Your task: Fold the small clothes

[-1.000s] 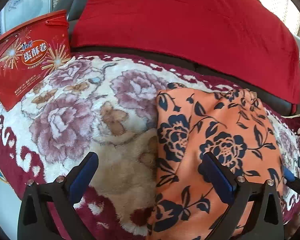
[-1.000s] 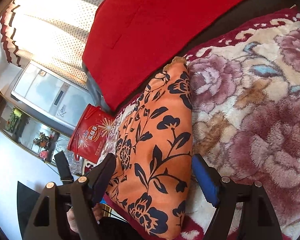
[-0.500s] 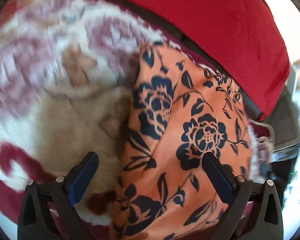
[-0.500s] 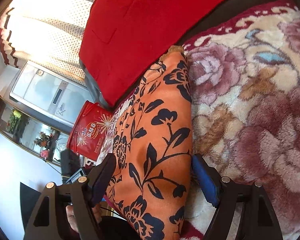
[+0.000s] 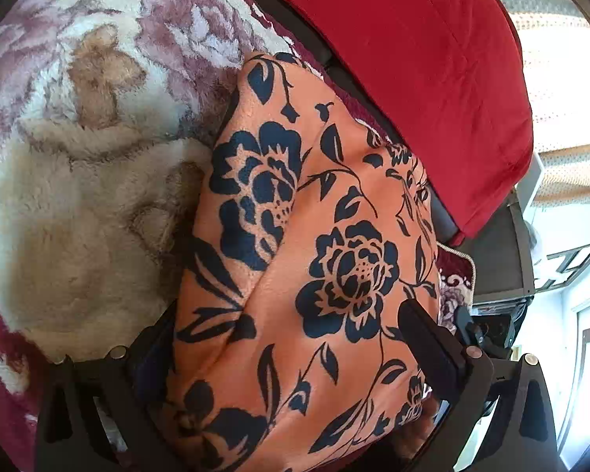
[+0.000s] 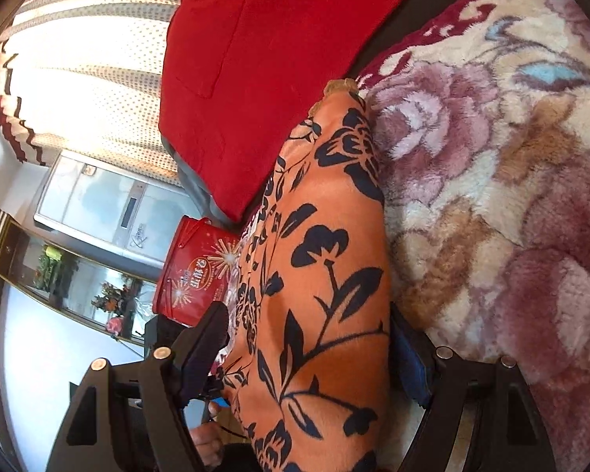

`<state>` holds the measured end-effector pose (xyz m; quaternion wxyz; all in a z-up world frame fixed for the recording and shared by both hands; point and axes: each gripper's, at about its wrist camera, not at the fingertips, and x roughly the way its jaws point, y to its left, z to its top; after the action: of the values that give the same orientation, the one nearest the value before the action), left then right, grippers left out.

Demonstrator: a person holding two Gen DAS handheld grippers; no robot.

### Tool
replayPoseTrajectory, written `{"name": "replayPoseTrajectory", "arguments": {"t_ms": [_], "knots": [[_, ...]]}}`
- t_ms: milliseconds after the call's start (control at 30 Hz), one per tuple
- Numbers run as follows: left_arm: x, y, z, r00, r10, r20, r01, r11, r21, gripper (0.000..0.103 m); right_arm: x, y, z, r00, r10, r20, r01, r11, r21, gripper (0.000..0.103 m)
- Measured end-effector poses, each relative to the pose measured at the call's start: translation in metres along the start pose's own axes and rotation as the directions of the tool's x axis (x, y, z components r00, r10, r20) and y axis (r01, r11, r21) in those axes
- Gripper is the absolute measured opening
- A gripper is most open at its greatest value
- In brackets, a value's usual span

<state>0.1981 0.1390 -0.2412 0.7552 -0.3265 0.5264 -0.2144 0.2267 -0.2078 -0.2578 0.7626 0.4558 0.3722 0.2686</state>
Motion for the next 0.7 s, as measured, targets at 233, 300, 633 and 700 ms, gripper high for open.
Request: {"name": "replayPoseTrajectory", "arguments": {"t_ms": [233,300,633,700], "knots": [[0.019,-0.019,-0.008,1.0,0.012,0.004,-0.012,0.999,0.051,0.102,0.022,0.015,-0.007,0.995,-0.103,0.002,0.102,0.99,-0.092,0.05],[0.021,-0.023,-0.009,0.999,0.025,0.022,-0.026,0.998,0.05,0.095,0.023,0.018,-0.008,0.994,-0.109,0.01,0.11,0.988,-0.105,0.047],[0.018,-0.076,-0.025,0.991,0.004,0.131,-0.031,0.979,0.204,0.043,0.011,0.053,-0.016,0.994,-0.093,0.06,0.105,0.964,-0.244,0.04],[0.025,-0.089,-0.027,0.992,-0.014,0.123,-0.013,0.975,0.22,0.041,0.001,0.06,-0.018,0.993,-0.082,0.082,0.101,0.957,-0.273,0.04]]}}
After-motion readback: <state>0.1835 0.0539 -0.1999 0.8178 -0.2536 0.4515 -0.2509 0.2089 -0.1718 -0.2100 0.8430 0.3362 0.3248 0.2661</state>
